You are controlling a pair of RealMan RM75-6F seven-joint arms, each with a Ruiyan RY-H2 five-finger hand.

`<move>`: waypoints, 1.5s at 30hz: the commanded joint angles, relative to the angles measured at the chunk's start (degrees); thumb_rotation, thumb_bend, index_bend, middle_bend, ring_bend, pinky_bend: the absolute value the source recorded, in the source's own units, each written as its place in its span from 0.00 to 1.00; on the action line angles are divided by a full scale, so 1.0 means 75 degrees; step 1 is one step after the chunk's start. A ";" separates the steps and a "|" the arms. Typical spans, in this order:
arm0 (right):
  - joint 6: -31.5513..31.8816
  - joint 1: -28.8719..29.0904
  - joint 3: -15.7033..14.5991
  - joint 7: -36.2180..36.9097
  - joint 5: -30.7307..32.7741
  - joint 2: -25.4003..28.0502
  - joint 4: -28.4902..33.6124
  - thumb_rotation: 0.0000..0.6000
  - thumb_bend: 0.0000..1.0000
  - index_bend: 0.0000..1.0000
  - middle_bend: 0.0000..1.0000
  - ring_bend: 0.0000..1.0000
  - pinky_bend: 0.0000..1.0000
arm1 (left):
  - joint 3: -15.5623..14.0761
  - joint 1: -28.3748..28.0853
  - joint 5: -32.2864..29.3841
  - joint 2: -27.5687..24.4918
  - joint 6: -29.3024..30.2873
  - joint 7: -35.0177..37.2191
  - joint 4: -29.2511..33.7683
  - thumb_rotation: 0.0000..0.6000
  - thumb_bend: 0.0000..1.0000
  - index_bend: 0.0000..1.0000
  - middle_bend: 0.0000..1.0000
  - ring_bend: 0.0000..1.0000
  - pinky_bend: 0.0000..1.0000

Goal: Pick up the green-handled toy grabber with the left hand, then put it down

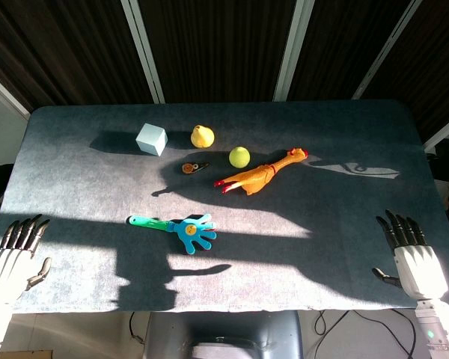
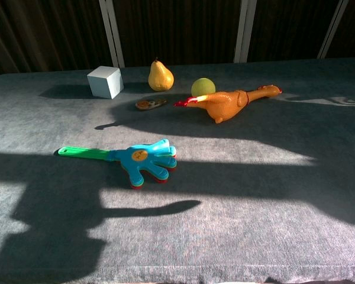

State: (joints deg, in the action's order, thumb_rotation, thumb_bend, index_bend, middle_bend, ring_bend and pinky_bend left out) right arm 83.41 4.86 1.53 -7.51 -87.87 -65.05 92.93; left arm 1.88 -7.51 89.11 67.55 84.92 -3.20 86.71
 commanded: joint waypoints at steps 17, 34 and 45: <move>-0.0133 0.0034 -0.0073 0.0072 -0.0071 0.0020 0.0133 1.00 0.09 0.00 0.00 0.00 0.00 | 0.0237 -0.1442 -0.0311 0.1070 -0.2229 0.0552 -0.0645 1.00 0.42 0.00 0.00 0.00 0.00; -0.0513 0.0176 -0.0114 -0.0022 0.0087 -0.0095 0.0138 1.00 0.09 0.00 0.00 0.00 0.00 | 0.0572 -0.3026 -0.0703 0.2697 -0.3935 0.0685 -0.1493 1.00 0.41 0.09 0.00 0.00 0.00; -0.0498 0.0157 -0.0131 0.0245 0.0090 0.0098 0.0230 1.00 0.09 0.00 0.00 0.00 0.00 | 0.0707 -0.3481 -0.1143 0.3506 -0.4231 0.0383 -0.2228 1.00 0.40 0.23 0.00 0.00 0.00</move>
State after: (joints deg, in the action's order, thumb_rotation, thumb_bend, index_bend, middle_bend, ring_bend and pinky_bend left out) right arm 79.67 6.05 0.54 -5.67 -87.20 -64.31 94.64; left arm 7.23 -33.39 80.67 93.61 53.40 -0.42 70.16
